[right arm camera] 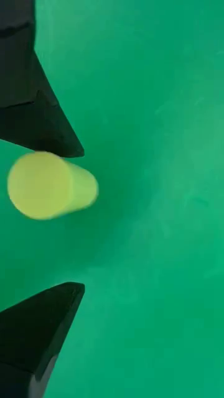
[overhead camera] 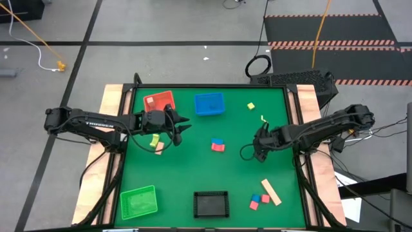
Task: Sort & place blocks by color
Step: Put the bottom right green block into the green bin
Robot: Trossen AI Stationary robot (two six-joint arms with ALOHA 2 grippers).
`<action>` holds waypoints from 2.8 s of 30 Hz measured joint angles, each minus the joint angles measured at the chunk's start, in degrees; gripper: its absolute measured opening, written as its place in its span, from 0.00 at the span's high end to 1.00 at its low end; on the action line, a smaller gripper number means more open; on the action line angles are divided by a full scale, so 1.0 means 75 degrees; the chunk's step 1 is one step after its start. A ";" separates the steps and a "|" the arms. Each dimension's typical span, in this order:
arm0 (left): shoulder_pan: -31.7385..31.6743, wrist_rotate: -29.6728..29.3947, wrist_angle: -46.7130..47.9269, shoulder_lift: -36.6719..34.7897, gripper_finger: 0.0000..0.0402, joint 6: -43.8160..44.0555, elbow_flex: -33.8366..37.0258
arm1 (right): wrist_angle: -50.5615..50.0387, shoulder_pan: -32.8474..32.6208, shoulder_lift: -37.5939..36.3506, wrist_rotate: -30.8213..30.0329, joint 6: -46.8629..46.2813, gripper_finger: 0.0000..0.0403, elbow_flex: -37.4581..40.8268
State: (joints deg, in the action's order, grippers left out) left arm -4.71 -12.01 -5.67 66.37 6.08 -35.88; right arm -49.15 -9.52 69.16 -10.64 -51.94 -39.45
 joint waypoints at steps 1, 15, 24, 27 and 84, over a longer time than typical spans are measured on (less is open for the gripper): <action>0.0000 0.0000 -0.0005 0.0000 0.66 0.0001 0.0000 | 0.0000 0.0000 0.0001 0.0145 -0.0096 0.18 0.0037; 0.0000 0.0003 0.0088 0.0000 0.66 0.0248 0.0000 | 0.1547 0.0003 -0.0010 0.0413 -0.0471 0.73 0.0629; 0.0170 0.0003 0.0178 0.0076 0.66 0.0388 0.0000 | 0.4093 0.0004 -0.0080 0.0096 -0.0155 0.73 0.0848; 0.0476 0.0003 0.0110 0.0240 0.66 0.0114 0.0009 | 0.5877 0.0006 -0.0145 -0.0578 0.0599 0.73 0.0846; 0.1840 -0.0488 -0.5543 0.1813 0.42 -0.5494 0.0003 | 1.3604 0.0163 0.2969 -0.0246 0.2625 0.73 -0.1024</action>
State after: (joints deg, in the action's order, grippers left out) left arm 9.09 -15.67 -47.24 79.96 -35.12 -35.86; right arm 52.88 -8.29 91.43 -12.49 -32.25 -47.13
